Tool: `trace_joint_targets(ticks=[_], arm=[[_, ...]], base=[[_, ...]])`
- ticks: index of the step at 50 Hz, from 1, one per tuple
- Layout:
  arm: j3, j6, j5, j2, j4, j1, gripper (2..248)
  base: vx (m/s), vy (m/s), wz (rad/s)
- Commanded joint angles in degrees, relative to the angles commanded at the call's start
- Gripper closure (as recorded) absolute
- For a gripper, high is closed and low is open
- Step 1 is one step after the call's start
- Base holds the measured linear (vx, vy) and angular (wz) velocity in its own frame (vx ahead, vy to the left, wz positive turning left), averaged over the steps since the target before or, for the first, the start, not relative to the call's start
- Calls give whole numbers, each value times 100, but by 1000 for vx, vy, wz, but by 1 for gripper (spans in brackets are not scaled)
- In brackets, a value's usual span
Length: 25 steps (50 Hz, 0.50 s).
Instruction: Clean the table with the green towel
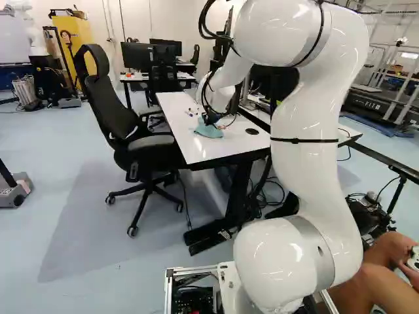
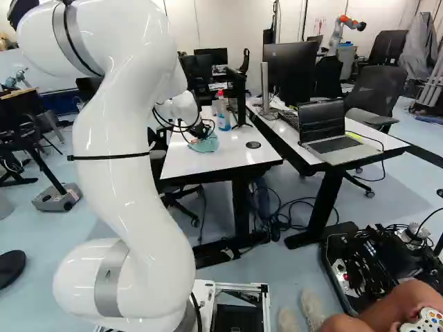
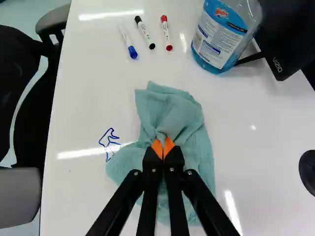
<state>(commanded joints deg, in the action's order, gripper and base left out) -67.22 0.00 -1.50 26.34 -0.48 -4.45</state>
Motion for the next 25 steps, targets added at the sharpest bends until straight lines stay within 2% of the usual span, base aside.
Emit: trace_joint_targets(ticks=[25], arm=[[0,0,-61,0,0,0,227]], base=[[0,0,0]])
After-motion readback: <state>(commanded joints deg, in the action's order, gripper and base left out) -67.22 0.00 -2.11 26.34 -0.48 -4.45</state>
